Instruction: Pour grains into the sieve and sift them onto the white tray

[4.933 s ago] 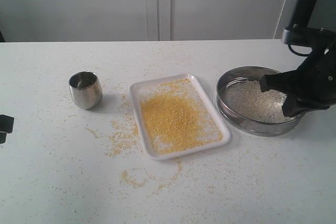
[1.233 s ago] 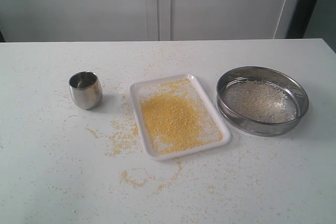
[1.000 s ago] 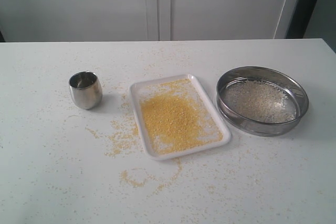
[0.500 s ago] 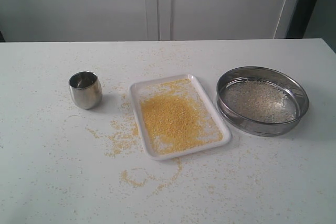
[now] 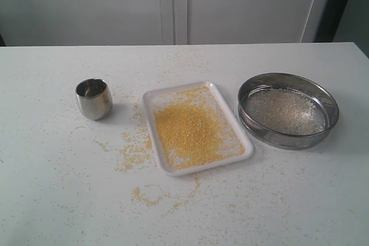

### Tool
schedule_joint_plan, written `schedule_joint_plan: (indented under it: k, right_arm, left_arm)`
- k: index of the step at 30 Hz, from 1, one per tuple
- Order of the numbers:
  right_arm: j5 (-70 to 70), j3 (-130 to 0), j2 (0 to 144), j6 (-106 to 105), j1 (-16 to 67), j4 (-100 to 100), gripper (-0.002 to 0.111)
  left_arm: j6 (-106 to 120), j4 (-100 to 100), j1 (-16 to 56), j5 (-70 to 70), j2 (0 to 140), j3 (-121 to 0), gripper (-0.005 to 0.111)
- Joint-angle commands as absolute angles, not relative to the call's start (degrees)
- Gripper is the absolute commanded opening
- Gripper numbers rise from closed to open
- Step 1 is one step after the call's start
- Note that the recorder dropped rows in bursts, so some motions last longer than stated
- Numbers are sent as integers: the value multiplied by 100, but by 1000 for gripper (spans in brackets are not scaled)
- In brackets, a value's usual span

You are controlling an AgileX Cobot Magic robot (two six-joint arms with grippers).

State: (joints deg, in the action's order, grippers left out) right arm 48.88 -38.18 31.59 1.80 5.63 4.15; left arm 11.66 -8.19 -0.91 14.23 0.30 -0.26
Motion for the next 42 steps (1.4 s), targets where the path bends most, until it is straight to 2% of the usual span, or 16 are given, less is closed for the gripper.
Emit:
schedule_joint_plan:
  k: [1,11,42]
  right_arm:
    - [4837,-3795,3127,175,567,436,0]
    - [4837,-3795,3127,175,567,423,0]
    - [4837,-3795,3127,175,567,433,0]
  left_arm:
    - [1176,-850,-118,1376,0,0,0]
    - [-125,-48,-126,1342,0,0,0]
    - [-134,-49,-126,1327,0,0,0]
